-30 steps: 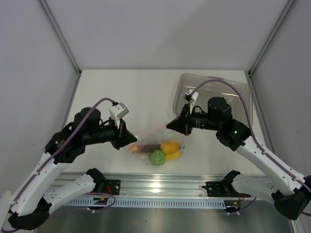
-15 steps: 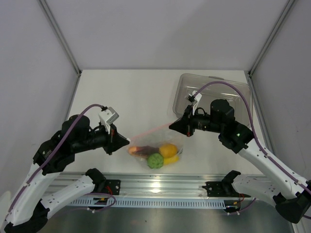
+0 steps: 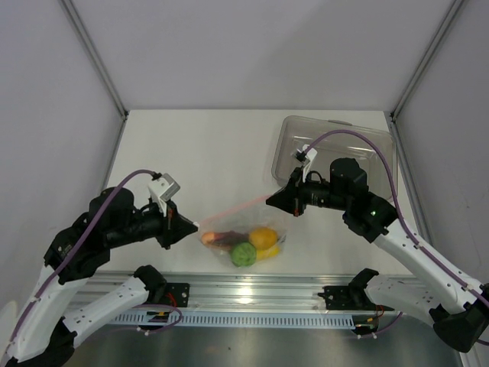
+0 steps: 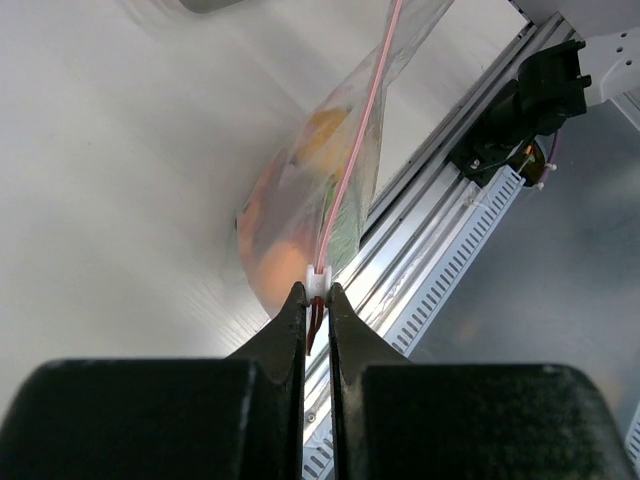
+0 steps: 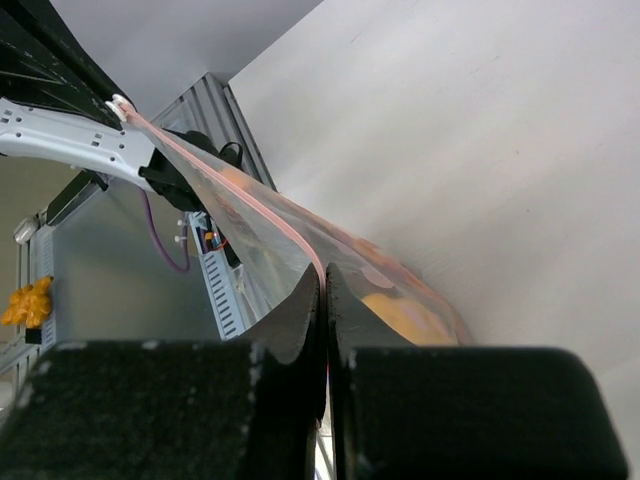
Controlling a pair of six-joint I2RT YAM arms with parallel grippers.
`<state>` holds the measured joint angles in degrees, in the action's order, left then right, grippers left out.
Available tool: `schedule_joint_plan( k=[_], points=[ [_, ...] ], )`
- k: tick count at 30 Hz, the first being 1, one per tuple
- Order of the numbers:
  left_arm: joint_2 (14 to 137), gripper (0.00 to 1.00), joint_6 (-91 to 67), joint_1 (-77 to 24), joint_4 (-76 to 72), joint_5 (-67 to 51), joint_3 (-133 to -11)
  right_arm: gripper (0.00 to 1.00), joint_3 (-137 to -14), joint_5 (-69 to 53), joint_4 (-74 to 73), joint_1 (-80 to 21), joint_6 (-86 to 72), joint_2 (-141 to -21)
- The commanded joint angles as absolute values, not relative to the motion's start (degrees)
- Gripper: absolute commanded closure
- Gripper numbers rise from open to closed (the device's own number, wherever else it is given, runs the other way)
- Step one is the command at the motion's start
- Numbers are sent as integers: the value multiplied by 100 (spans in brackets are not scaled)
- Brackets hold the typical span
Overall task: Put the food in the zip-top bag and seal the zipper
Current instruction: Zip the zipper food storage bag at the center of the board.
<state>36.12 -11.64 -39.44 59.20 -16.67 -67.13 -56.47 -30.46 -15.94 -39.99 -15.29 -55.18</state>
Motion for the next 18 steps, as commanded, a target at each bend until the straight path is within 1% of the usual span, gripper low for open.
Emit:
schedule_joint_plan(
  k=[1, 6, 9, 11, 12, 13, 14, 16, 17, 18],
  points=[
    [3498, 99, -1283, -3902, 6100, -1538, -6873, 100, -5625, -2883, -1424, -3911, -1573, -5484],
    [3480, 99, -1283, -3902, 6143, -1433, -6900, 100, -5651, -2883, -1389, -3902, -1591, -5528],
    [3472, 97, -1283, -3902, 6126, -1380, -6891, 100, -5678, -2909, -1336, -3902, -1635, -5598],
    [3489, 87, -1318, -3902, 6091, -1258, -6882, 100, -5686, -2900, -1257, -3902, -1687, -5703],
    [3507, 79, -1336, -3902, 6082, -1196, -6891, 100, -5713, -2892, -1248, -3902, -1705, -5748],
    [3507, 64, -1379, -3911, 6065, -1091, -6882, 100, -5748, -2874, -1213, -3902, -1722, -5818],
    [3507, 56, -1380, -3902, 6064, -846, -6908, 100, -5792, -2848, -1187, -3902, -1740, -5888],
    [3524, 40, -1406, -3902, 6064, -477, -6934, 100, -5958, -2848, -1178, -3867, -1801, -6186],
    [3533, 35, -1432, -3911, 6064, -240, -6987, 100, -6037, -2822, -1160, -3850, -1819, -6301],
    [3525, 29, -1450, -3902, 6073, 250, -7013, 100, -6108, -2830, -1125, -3789, -1880, -6571]
  ],
)
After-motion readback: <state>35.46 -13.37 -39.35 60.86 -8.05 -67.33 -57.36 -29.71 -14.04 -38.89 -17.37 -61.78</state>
